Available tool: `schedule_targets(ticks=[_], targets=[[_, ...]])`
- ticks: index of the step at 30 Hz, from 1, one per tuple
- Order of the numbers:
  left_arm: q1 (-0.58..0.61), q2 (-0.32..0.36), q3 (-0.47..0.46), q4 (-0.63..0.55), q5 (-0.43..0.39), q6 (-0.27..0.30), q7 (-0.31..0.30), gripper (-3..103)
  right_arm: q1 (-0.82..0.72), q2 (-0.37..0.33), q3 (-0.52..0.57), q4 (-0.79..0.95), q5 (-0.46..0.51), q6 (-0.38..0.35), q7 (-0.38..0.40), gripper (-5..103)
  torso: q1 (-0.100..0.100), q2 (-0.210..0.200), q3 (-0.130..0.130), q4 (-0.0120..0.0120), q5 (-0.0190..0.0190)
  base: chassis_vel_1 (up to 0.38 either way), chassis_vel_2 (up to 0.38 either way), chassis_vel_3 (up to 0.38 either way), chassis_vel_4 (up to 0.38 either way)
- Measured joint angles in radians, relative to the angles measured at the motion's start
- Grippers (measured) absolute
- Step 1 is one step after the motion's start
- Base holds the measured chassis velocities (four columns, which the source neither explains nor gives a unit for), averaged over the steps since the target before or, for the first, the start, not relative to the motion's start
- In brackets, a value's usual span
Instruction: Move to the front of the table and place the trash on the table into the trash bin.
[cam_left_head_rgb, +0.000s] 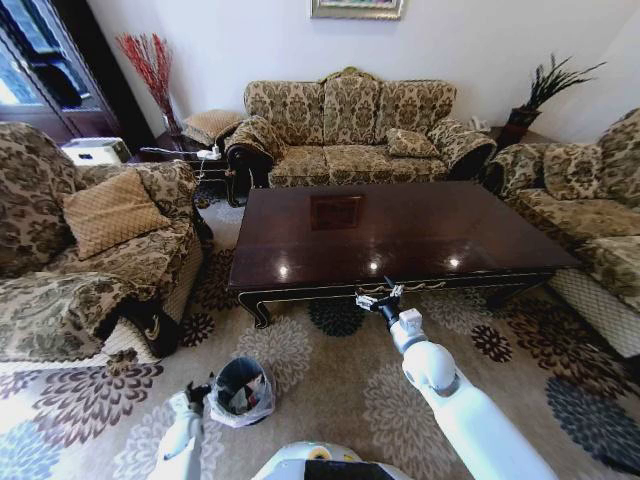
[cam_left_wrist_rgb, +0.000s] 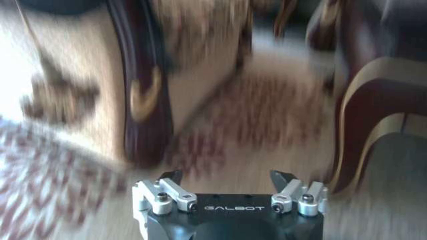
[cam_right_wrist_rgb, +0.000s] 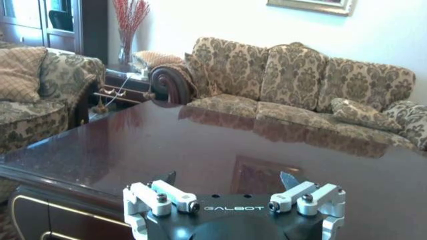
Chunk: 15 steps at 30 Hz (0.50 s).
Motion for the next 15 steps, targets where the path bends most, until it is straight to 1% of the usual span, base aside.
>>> schedule_targets(ticks=[1,2,3,4,5,6,7,8,9,10,11,12,13,14,15], targets=[[0.013,-0.004,-0.004,-0.083,-0.025,-0.007,-0.005,94,-0.010,0.003,0.008,0.008,-0.006,-0.003,0.002,100,0.000,0.000,0.000,-0.0001,0.0002,0.000,0.000,0.000,0.000],[0.023,-0.015,-0.009,-0.148,-0.033,-0.009,-0.011,98,-0.016,0.005,0.013,0.012,-0.008,-0.009,0.005,100,0.000,0.000,0.000,-0.0001,0.0002,0.000,0.000,0.000,0.000],[0.023,-0.015,-0.009,-0.148,-0.033,-0.009,-0.011,98,-0.016,0.005,0.013,0.012,-0.008,-0.009,0.005,100,0.000,0.000,0.000,-0.0001,0.0002,0.000,0.000,0.000,0.000],[0.033,-0.035,-0.016,-0.225,-0.035,-0.008,-0.019,100,-0.025,0.007,0.019,0.020,-0.011,-0.023,0.012,100,0.000,0.000,0.000,-0.0002,0.0003,0.000,0.000,0.000,0.000],[0.039,-0.048,-0.019,-0.265,-0.035,-0.005,-0.023,100,-0.030,0.008,0.021,0.024,-0.012,-0.034,0.016,100,0.000,0.000,0.000,-0.0003,0.0003,0.000,0.000,0.000,0.000],[0.063,-0.084,-0.020,-0.385,-0.032,0.016,-0.036,100,-0.043,0.008,0.026,0.038,-0.013,-0.059,0.023,100,0.000,0.000,0.000,-0.0001,0.0001,0.000,0.000,0.000,0.000],[0.063,-0.084,-0.020,-0.385,-0.032,0.016,-0.036,100,-0.043,0.008,0.026,0.038,-0.013,-0.059,0.023,100,0.000,0.000,0.000,-0.0001,0.0001,0.000,0.000,0.000,0.000],[0.072,-0.094,-0.017,-0.422,-0.028,0.021,-0.039,100,-0.047,0.009,0.028,0.042,-0.013,-0.063,0.024,100,0.000,0.000,0.000,-0.0002,0.0003,0.000,0.000,0.000,0.000],[0.096,-0.117,-0.004,-0.503,-0.005,0.028,-0.043,100,-0.054,0.010,0.030,0.047,-0.014,-0.067,0.022,100,0.000,0.000,0.000,-0.0001,0.0005,0.000,0.000,0.000,0.000],[0.109,-0.131,0.004,-0.543,0.012,0.030,-0.045,100,-0.056,0.013,0.030,0.047,-0.017,-0.067,0.021,100,0.000,0.000,0.000,0.0000,0.0003,0.000,0.000,0.000,0.000],[0.109,-0.131,0.004,-0.543,0.012,0.030,-0.045,100,-0.056,0.013,0.030,0.047,-0.017,-0.067,0.021,100,0.000,0.000,0.000,0.0000,0.0003,0.000,0.000,0.000,0.000],[0.122,-0.145,0.012,-0.581,0.046,0.026,-0.056,100,-0.058,0.019,0.030,0.047,-0.026,-0.066,0.020,100,0.000,0.000,0.000,-0.0002,0.0003,0.000,0.000,0.000,0.000],[0.132,-0.156,0.015,-0.608,0.091,0.009,-0.064,100,-0.063,0.024,0.029,0.046,-0.039,-0.060,0.020,100,0.000,0.000,0.000,0.0002,0.0003,0.000,0.000,0.000,0.000],[0.132,-0.156,0.015,-0.608,0.091,0.009,-0.064,100,-0.063,0.024,0.029,0.046,-0.039,-0.060,0.020,100,0.000,0.000,0.000,0.0002,0.0003,0.000,0.000,0.000,0.000],[0.145,-0.160,0.016,-0.640,0.144,-0.010,-0.066,100,-0.070,0.028,0.028,0.044,-0.052,-0.052,0.017,100,0.000,0.000,0.000,0.0002,0.0002,-0.037,-0.019,0.030,0.061]])
